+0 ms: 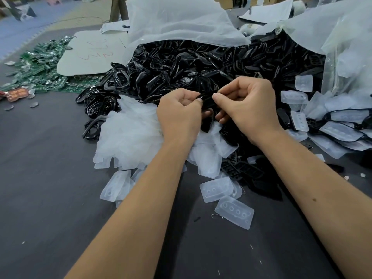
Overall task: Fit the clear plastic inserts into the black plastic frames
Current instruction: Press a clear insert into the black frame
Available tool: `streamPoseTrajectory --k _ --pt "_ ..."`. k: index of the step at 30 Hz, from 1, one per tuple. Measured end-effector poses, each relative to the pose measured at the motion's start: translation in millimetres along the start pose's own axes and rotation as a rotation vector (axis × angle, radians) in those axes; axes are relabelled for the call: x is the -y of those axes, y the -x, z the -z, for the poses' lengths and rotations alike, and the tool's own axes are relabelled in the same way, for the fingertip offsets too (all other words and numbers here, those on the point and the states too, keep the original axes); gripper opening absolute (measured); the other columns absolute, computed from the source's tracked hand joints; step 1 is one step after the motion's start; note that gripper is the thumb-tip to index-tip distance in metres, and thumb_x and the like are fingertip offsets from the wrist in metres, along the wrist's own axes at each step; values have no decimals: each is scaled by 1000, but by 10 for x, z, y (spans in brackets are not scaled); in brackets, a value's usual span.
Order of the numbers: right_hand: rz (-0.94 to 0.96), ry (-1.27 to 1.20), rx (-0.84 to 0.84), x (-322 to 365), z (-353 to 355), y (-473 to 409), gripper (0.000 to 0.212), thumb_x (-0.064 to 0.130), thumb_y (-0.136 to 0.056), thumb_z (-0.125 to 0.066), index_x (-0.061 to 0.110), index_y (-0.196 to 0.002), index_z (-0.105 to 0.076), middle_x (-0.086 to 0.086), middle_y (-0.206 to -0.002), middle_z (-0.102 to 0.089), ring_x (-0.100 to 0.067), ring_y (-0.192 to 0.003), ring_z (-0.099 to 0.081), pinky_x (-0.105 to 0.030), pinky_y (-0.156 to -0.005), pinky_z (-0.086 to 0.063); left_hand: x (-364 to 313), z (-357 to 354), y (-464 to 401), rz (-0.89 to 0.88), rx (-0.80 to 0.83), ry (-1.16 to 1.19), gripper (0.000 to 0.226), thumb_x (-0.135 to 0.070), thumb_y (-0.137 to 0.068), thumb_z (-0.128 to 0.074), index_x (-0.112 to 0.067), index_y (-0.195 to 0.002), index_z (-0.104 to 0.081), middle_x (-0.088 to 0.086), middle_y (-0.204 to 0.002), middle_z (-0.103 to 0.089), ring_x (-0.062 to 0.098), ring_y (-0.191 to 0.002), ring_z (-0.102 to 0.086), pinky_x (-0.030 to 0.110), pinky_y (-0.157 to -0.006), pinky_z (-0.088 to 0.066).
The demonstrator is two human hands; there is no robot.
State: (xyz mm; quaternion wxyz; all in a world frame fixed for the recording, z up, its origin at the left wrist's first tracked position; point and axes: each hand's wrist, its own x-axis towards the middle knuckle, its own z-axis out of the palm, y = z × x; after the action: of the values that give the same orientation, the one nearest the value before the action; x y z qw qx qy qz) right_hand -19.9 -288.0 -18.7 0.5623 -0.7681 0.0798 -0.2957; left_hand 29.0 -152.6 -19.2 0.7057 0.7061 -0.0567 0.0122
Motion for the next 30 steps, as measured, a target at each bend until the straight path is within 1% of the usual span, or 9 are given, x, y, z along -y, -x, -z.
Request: streamPoseTrajectory --k 5,9,14,17,20,22,25,27,30 --pt "-18 -1 -25 -4 4 -5 11 11 -88 -81 5 -88 -71 -8 -64 -73 -24 -51 -72 -29 -46 -56 -20 10 17 21 35 21 18 7 -91 -68 -9 -83 -73 -1 -65 -69 29 -68 -78 34 -66 -64" --pt "-16 26 -4 -2 4 -8 13 10 -88 -82 5 -87 -70 -7 -65 -73 -23 -50 -71 -25 -45 -53 -18 17 4 22 57 26 18 8 -92 -67 -7 -84 -72 -7 -57 -65 27 -64 -77 43 -74 -67" --pt "-6 136 -38 -25 -10 -17 15 18 -86 -84 11 -83 -71 -4 -65 -72 -18 -50 -70 -23 -45 -51 -16 25 12 36 68 54 17 7 -95 -64 -7 -88 -71 5 -73 -71 29 -68 -78 48 -78 -66" --pt "12 164 -59 -40 9 -35 18 26 -84 -86 16 -82 -71 -1 -68 -73 -16 -55 -71 -27 -51 -53 -9 50 -3 55 80 92 15 5 -97 -63 -7 -93 -71 3 -71 -73 31 -72 -79 45 -75 -66" --pt "30 193 -63 -59 25 -52 21 31 -81 -87 19 -80 -70 0 -71 -72 -20 -62 -71 -35 -58 -58 -11 71 3 55 115 116 12 4 -98 -62 -5 -97 -70 4 -72 -72 31 -73 -79 39 -71 -64" --pt "22 173 -59 -71 19 -54 25 29 -81 -89 17 -83 -68 -3 -75 -72 -24 -62 -72 -37 -57 -60 -11 74 4 52 130 125 12 5 -98 -62 -5 -98 -70 7 -74 -71 32 -74 -79 39 -72 -64" --pt "-39 53 -22 -82 14 -56 29 19 -83 -88 13 -100 -64 -8 -84 -71 -25 -60 -74 -34 -52 -60 -13 74 4 42 141 126 14 5 -98 -62 -6 -96 -70 7 -75 -73 30 -72 -78 36 -68 -62" --pt "-79 -44 47 -81 24 -71 27 13 -87 -83 10 -106 -64 -8 -76 -72 -26 -60 -74 -30 -52 -58 -10 75 1 30 145 122 15 6 -98 -62 -6 -93 -70 7 -74 -73 29 -69 -77 36 -69 -62" --pt "-95 -98 115 -79 49 -94 16 8 -91 -79 9 -103 -68 -10 -70 -73 -24 -59 -73 -25 -53 -55 9 70 -3 -2 147 97 15 1 -98 -64 -8 -90 -72 8 -74 -74 30 -68 -76 44 -74 -65"
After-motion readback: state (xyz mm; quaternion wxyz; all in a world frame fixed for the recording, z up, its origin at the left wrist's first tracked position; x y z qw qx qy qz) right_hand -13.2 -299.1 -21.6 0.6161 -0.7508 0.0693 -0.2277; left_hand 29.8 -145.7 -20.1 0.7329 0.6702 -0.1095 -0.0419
